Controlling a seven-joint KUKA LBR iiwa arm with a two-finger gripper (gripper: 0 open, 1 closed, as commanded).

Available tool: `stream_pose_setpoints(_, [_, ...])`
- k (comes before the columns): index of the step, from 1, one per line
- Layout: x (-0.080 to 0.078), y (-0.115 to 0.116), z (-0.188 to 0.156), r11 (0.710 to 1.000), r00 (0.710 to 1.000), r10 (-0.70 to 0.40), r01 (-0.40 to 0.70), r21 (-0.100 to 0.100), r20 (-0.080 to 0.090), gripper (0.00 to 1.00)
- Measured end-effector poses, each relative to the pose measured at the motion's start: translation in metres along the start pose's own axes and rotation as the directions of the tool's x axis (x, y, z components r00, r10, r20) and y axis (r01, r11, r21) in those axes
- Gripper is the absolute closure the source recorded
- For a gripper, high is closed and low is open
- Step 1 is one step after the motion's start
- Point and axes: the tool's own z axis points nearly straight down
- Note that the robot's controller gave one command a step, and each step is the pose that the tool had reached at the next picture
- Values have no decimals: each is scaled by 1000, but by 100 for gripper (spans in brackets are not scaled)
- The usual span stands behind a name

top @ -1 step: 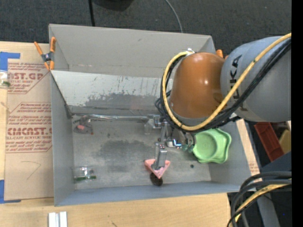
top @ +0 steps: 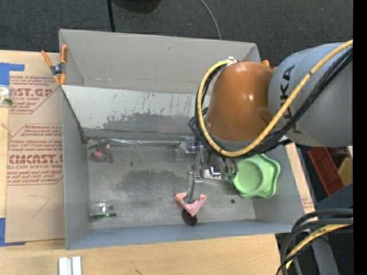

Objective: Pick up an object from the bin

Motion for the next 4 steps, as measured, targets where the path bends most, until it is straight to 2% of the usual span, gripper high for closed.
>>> stream_pose_setpoints(1, [10, -31, 65, 995, 995, -98, 98, 0, 0, 0])
stream_pose_setpoints(2, [15, -54, 68, 984, 984, -179, 179, -1, -5, 0])
stream_pose_setpoints(3, [20, -46, 78, 932, 932, -363, 363, 0, 0, 0])
stream_pose_setpoints(4, [23, -44, 109, 963, 963, -268, 268, 0, 5, 0])
